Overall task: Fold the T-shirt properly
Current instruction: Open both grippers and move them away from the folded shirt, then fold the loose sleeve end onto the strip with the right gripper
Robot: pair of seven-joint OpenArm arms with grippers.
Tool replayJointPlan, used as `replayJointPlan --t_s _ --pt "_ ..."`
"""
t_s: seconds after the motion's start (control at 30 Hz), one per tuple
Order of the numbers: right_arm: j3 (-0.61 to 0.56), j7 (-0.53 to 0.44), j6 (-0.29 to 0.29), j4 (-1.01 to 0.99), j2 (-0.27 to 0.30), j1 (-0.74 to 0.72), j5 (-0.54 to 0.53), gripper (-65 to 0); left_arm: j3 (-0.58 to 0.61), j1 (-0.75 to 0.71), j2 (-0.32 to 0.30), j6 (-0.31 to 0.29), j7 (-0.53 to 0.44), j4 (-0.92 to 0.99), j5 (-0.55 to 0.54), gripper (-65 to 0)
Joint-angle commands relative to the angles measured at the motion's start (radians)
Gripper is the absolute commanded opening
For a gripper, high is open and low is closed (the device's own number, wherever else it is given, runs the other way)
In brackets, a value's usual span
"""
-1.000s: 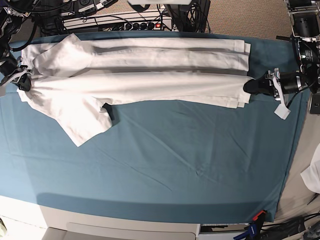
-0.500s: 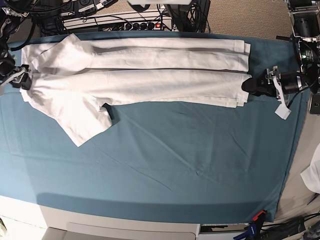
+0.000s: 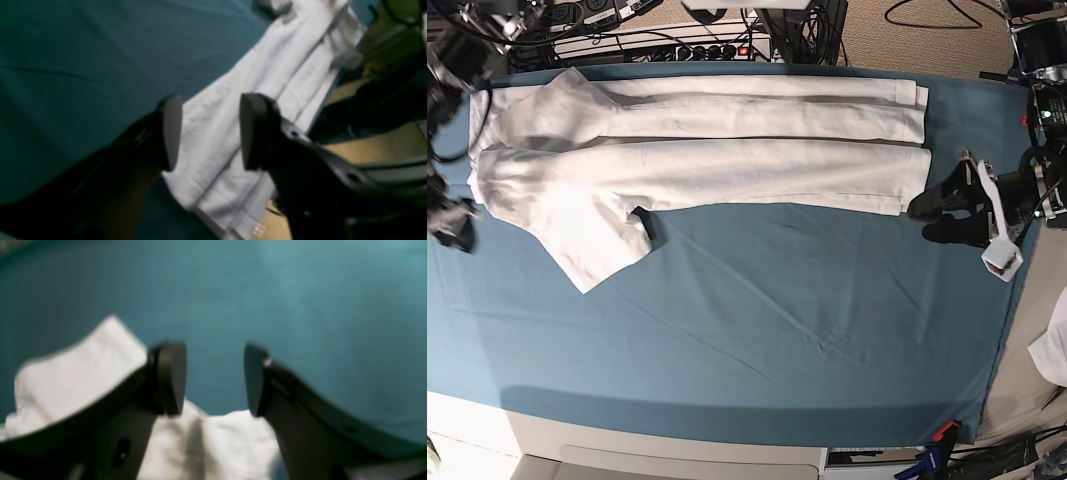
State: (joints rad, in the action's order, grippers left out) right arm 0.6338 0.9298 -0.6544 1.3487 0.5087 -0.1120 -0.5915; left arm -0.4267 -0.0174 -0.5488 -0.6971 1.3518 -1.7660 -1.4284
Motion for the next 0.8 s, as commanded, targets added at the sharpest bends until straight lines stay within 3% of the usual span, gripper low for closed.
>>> replayJointPlan --t_s 0.0,0.13,0.4,0.57,0.77 --pt "-0.034 -0.033 0.005 -0.014 0.023 -0.042 -0.005 -36.5 -0.007 0.014 -0.019 -0.001 -0.047 -0.013 0.039 -38.1" --pt "-0.186 -0.067 0.008 -0.214 0.011 -0.183 0.01 -36.5 -0.007 0.014 -0.019 -0.001 -0.11 -0.013 0.169 -38.1" --pt "-0.274 -0.113 -0.008 -0.655 -0.002 -0.441 0.029 -36.5 -0.007 0.014 -0.019 -0.001 -0.112 -0.013 0.172 -38.1" --pt "-0.274 -0.11 -0.007 -0.743 -0.01 -0.468 0.032 -36.5 -0.007 0.014 -0.018 -0.001 -0.116 -0.013 0.172 -38.1" --pt "-0.274 -0.095 -0.008 -0.743 -0.068 -0.447 0.053 -36.5 -0.007 0.014 -0.016 -0.001 -0.119 -0.013 0.173 -38.1"
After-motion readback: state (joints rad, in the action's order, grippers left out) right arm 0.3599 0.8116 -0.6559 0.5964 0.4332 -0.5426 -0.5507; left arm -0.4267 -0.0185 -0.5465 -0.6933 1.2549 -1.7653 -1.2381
